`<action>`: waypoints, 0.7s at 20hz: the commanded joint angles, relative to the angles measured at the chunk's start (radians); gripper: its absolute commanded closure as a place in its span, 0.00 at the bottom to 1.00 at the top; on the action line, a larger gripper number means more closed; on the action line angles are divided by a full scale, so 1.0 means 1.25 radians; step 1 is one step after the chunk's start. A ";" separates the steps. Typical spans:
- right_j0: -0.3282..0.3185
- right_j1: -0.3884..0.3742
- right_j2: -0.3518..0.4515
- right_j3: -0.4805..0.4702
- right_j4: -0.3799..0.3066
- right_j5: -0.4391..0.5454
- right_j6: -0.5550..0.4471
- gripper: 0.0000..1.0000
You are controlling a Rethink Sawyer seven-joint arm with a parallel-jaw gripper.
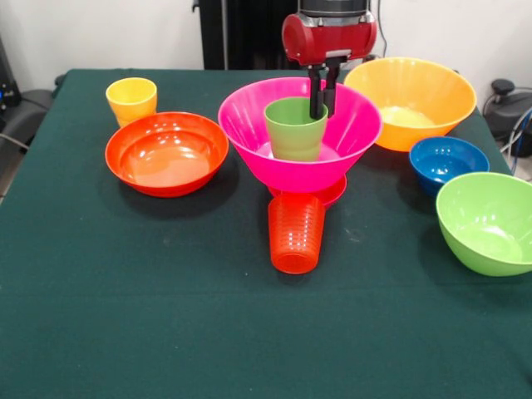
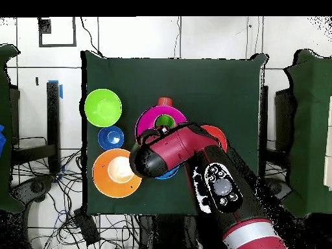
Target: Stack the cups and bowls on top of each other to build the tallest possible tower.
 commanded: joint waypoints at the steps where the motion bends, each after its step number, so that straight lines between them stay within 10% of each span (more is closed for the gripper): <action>1: 0.017 0.040 -0.028 0.026 -0.052 -0.032 0.017 1.00; 14: 0.007 0.053 -0.007 0.035 -0.031 -0.013 -0.002 1.00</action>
